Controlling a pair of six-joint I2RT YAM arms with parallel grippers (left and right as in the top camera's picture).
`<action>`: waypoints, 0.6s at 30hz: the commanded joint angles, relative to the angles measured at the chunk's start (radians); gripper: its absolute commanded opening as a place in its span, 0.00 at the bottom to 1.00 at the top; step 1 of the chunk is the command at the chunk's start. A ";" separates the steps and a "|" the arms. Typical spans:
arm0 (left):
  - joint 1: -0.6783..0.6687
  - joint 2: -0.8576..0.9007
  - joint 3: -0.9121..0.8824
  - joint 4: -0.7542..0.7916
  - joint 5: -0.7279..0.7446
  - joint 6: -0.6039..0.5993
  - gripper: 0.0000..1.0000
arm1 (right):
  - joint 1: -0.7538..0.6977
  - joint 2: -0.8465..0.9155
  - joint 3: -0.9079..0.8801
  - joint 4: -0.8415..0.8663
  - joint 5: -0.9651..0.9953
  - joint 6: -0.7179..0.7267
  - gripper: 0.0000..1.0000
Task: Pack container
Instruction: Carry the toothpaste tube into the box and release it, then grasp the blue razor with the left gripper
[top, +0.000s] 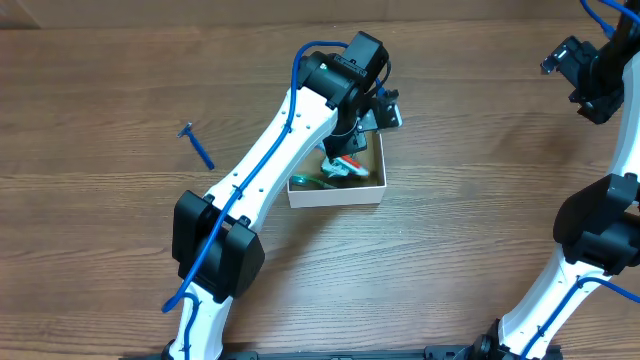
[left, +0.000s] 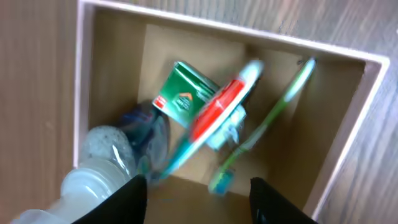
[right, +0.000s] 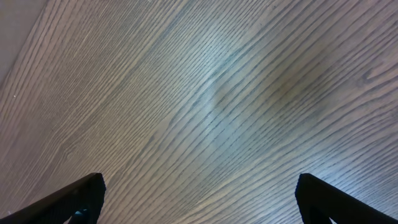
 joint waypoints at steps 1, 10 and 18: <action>-0.009 -0.003 0.040 0.015 0.117 -0.045 0.49 | 0.003 -0.018 0.027 0.005 0.006 0.002 1.00; 0.139 -0.119 0.322 -0.068 -0.079 -0.709 0.84 | 0.003 -0.018 0.027 0.005 0.006 0.002 1.00; 0.565 -0.116 0.079 -0.057 -0.060 -1.115 0.84 | 0.003 -0.018 0.027 0.005 0.006 0.002 1.00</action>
